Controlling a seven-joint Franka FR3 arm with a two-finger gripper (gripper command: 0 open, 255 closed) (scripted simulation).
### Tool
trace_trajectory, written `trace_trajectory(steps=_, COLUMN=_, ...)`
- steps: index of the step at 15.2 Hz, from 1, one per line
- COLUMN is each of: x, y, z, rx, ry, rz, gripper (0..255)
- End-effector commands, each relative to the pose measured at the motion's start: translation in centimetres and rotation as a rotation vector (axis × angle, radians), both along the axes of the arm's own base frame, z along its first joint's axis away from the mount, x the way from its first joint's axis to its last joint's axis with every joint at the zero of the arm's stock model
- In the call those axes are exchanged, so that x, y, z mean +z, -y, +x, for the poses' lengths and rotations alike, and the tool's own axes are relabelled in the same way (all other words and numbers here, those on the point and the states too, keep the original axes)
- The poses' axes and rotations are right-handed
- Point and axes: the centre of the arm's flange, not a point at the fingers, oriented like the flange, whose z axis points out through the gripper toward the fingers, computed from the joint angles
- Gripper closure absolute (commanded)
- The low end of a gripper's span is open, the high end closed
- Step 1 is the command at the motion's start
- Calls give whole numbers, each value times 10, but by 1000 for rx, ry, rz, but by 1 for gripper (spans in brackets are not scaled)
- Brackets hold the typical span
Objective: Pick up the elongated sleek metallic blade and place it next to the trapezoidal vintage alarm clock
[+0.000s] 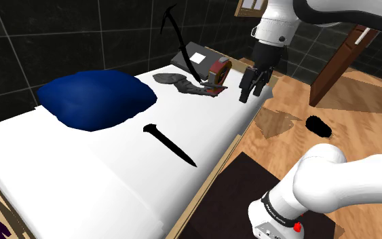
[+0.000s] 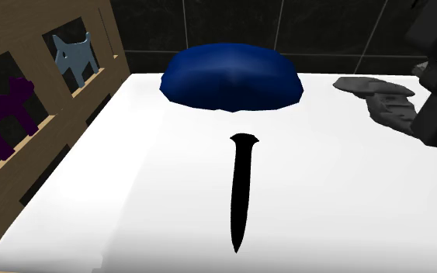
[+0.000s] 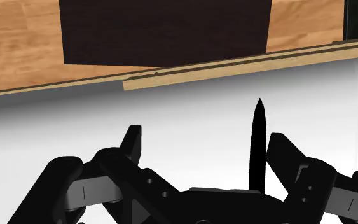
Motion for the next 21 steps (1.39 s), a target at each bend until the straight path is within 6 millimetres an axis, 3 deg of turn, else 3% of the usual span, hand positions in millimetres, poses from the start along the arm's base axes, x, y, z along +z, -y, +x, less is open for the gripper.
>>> trace_trajectory(steps=1, x=0, y=0, z=0, rx=0, ry=0, rz=0, gripper=0)
trace_trajectory(steps=21, x=-183, y=-147, z=114, rx=90, ry=108, rz=-59, gripper=0)
